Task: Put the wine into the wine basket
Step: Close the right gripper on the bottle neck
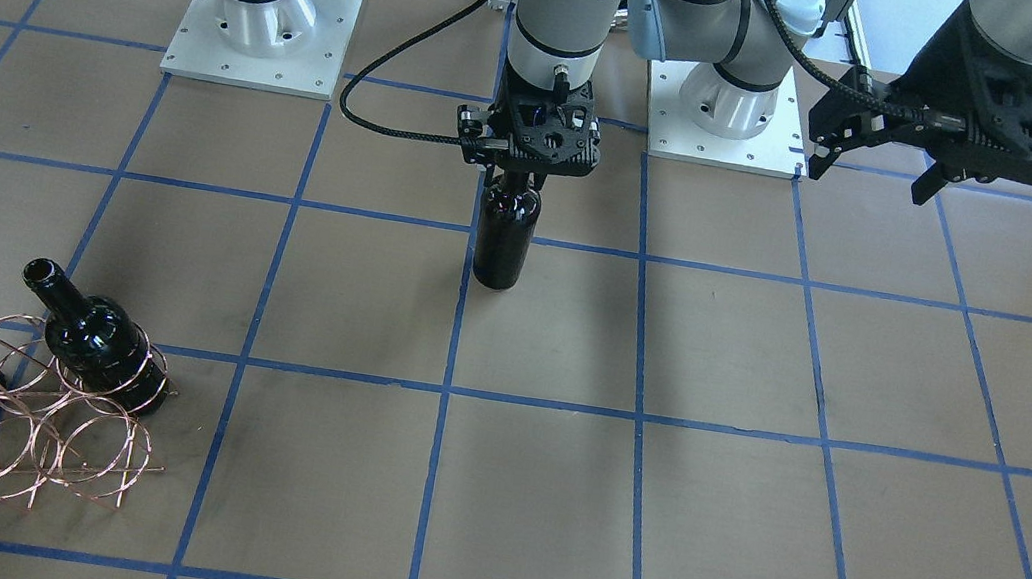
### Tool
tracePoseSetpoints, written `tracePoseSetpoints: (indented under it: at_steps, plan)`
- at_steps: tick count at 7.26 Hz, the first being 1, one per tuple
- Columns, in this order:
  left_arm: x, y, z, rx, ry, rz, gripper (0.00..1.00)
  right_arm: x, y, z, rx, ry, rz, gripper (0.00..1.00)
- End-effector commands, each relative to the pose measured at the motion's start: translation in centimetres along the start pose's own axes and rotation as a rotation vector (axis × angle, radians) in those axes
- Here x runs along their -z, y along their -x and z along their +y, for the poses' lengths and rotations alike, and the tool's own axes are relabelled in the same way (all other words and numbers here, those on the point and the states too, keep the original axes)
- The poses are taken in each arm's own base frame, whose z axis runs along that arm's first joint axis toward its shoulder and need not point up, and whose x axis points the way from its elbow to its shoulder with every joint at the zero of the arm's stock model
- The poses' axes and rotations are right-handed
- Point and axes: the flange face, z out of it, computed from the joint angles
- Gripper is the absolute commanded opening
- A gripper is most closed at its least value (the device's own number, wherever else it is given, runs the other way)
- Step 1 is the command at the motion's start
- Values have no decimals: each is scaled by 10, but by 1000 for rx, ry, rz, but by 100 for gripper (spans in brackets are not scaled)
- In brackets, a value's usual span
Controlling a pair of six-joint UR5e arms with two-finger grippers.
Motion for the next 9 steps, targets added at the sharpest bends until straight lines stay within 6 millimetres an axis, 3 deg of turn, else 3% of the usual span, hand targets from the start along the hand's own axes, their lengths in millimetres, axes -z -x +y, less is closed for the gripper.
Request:
tracePoseSetpoints:
  at_steps: [1, 2, 3, 5, 7, 9]
  plan:
    - [0, 0, 0, -1, 0, 0, 100, -2, -1, -4, -2, 4, -10, 19]
    - [0, 0, 0, 1, 0, 0, 100, 3, 1, -5, -4, 5, -36, 6]
    - [0, 0, 0, -1, 0, 0, 100, 7, 1, -5, -7, 9, -60, 0]
    - [0, 0, 0, -1, 1, -2, 100, 9, -1, -6, -13, 11, -72, 0]
    - [0, 0, 0, -1, 0, -2, 100, 11, -1, -8, -15, 1, -85, 66]
    - [0, 0, 0, -2, 2, -1, 100, 10, -2, -9, -16, 4, -79, 71]
